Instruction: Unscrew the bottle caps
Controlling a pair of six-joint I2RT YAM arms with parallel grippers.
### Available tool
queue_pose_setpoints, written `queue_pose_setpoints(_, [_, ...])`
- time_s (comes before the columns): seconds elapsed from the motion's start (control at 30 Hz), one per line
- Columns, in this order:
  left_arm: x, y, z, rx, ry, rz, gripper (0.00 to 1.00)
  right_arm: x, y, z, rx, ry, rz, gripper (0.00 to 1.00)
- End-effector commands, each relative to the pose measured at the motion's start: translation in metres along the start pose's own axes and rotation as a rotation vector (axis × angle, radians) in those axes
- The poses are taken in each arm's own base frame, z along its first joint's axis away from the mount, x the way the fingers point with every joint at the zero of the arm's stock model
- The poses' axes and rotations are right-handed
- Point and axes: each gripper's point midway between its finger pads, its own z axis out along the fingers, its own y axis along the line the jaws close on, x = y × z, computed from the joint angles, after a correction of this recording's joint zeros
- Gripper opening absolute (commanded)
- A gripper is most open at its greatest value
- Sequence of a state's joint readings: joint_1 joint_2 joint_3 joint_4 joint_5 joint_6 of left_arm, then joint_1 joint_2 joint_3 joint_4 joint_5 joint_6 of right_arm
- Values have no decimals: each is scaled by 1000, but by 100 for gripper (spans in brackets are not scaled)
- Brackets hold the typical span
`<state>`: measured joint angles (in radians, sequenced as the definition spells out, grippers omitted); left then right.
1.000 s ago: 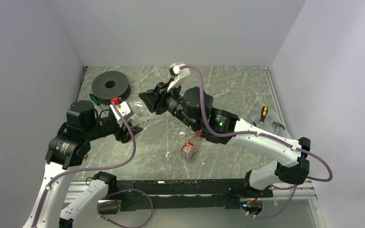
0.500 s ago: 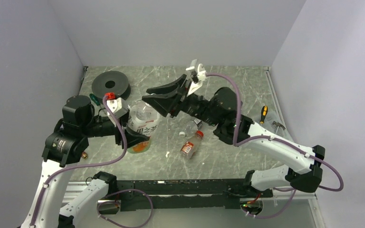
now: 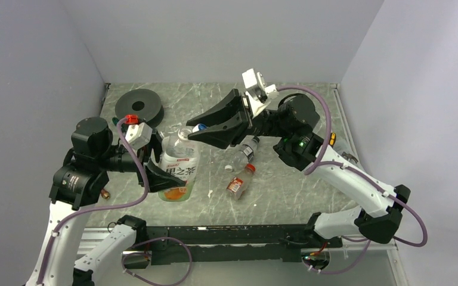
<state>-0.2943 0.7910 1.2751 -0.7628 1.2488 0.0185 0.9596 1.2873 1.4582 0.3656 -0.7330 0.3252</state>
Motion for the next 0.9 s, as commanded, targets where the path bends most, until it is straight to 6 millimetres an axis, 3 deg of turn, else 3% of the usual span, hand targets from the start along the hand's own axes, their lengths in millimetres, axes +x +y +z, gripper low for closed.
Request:
queue_pose_setpoints(0.0, [-4, -2, -2, 5, -4, 94, 54, -8, -8, -3, 41, -3, -15, 0])
queue_pose_setpoints(0.17, [13, 12, -5, -65, 48, 166, 54, 12, -63, -37, 336, 33, 35, 0])
queue_pose_setpoints(0.33, [34, 23, -13, -154, 95, 290, 55, 75, -107, -86, 600, 128, 140, 0])
queue_pose_setpoints(0.5, [38, 28, -16, -196, 97, 335, 56, 171, -130, -116, 753, 253, 301, 0])
queue_pose_setpoints(0.7, [39, 29, -18, -220, 101, 339, 57, 302, -125, -119, 838, 476, 372, 0])
queue_pose_setpoints(0.87, [38, 28, -19, -224, 102, 335, 57, 374, -124, -125, 916, 588, 366, 0])
